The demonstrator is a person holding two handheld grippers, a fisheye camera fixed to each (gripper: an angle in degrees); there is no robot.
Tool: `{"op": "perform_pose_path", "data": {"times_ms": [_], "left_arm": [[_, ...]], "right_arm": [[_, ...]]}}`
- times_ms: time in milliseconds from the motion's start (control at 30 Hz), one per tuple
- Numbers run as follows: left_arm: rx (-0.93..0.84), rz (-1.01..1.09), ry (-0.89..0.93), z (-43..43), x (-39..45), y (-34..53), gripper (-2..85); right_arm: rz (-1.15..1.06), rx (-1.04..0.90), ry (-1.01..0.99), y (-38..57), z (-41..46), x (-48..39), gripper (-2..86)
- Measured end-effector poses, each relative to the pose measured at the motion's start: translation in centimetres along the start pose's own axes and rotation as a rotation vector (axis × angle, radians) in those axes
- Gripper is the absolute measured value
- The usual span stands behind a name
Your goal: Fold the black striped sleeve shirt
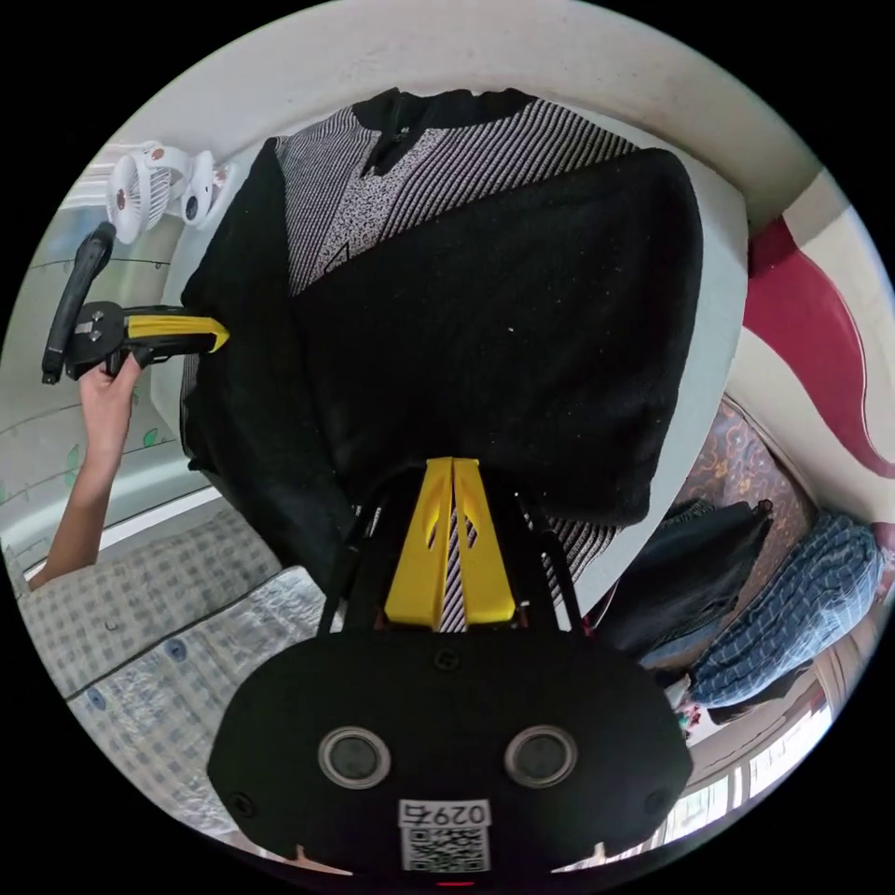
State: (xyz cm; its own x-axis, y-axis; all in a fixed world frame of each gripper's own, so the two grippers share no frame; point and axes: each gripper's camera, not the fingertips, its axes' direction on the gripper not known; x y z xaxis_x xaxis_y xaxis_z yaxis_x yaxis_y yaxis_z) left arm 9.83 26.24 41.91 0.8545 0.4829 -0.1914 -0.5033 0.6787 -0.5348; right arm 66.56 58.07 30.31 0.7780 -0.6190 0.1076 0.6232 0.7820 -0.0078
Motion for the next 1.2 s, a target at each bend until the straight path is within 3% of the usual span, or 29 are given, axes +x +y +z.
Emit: {"op": "perform_pose_path", "data": {"times_ms": [233, 333, 500, 600, 733, 867, 1033, 1167, 1200], "left_arm": [[0.037, -0.077, -0.056, -0.4, -3.0, -3.0, -1.0], [0.025, -0.092, 0.027, 0.1, -4.8, -1.8, -1.0], [0.242, -0.230, 0.173, 1.4, -6.7, 12.8, -1.0], [0.255, -0.268, 0.343, 5.4, -6.6, 20.1, -1.0], [0.255, -0.265, 0.437, 8.8, -6.0, 23.8, -0.9], [0.283, -0.200, 0.407, 9.3, -4.2, 23.4, -0.8], [0.249, -0.064, 0.194, 9.5, -1.2, 19.9, 0.5], [0.111, 0.025, 0.075, 11.2, 1.2, 17.0, 20.5], [0.073, 0.060, 0.038, 12.2, 2.2, 16.5, 21.6]], "right_arm": [[0.005, 0.071, 0.008, -6.1, -0.9, 2.6, -0.6], [-0.004, 0.007, -0.100, -7.3, -0.6, 5.0, -0.6], [0.010, 0.150, -0.222, 4.1, -1.6, 8.1, -0.5], [0.081, 0.154, -0.375, 12.0, 1.0, 8.8, -0.4], [0.147, 0.190, -0.472, 16.7, 3.2, 8.4, 0.0], [0.161, 0.261, -0.475, 14.9, 2.6, 7.3, 3.0], [0.158, 0.099, -0.347, 8.9, 5.1, 5.5, 9.4], [0.128, 0.026, -0.192, 7.2, 6.2, 4.0, 4.4], [0.134, 0.032, -0.192, 7.3, 6.4, 4.1, 3.3]]}}
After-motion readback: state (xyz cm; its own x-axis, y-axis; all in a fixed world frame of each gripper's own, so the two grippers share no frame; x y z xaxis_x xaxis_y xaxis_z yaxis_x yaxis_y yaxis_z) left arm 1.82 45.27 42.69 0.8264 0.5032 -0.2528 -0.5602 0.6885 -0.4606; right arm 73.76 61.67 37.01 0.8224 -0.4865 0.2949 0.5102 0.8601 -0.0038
